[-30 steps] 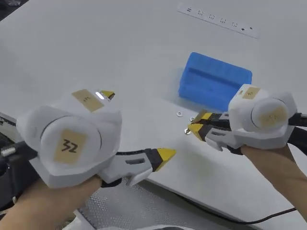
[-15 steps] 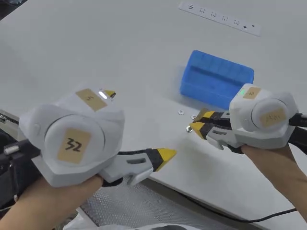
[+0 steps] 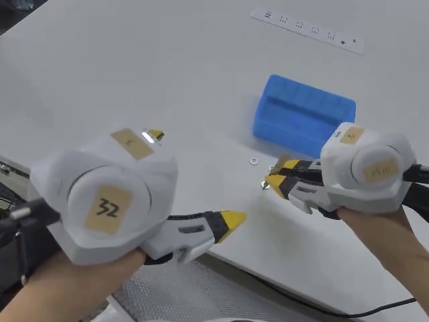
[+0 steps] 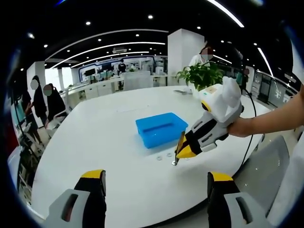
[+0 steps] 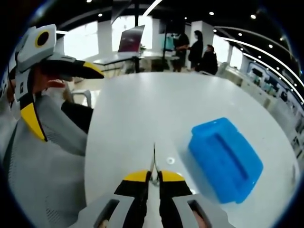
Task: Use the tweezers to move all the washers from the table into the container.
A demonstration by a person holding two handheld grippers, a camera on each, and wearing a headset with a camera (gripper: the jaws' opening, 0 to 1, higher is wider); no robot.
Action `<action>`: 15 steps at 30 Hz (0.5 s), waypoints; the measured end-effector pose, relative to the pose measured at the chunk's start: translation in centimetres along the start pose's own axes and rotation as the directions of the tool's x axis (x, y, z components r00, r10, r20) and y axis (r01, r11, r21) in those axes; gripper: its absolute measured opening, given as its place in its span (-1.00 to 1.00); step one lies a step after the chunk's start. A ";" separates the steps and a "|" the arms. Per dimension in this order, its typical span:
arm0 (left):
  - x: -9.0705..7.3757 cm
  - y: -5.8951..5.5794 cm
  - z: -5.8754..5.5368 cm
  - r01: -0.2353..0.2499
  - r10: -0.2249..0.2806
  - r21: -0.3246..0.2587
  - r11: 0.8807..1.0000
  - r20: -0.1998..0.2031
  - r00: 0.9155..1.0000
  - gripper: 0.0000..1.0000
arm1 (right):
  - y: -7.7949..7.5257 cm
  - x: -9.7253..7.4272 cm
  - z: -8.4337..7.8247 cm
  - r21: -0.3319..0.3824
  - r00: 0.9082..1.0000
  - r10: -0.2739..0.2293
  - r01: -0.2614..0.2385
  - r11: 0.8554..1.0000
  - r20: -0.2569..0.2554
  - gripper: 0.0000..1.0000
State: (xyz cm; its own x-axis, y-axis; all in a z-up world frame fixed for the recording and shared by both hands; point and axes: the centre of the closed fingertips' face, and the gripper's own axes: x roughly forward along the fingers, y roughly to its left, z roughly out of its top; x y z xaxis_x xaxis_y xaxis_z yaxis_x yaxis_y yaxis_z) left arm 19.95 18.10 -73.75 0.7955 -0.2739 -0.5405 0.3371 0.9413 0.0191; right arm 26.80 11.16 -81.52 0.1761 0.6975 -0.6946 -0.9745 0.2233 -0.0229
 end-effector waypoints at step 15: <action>-0.2 0.1 0.3 -0.002 0.002 0.009 1.000 0.006 1.000 0.79 | 0.4 0.0 -0.1 -0.038 1.000 -0.024 0.024 0.999 -0.012 -0.95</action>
State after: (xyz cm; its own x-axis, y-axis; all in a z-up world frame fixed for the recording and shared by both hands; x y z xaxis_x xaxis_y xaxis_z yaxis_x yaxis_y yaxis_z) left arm 19.98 18.19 -73.43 0.7991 -0.2731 -0.5356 0.3397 0.9401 0.0274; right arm 26.43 11.19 -81.57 0.1981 0.6834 -0.7027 -0.9746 0.2137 -0.0670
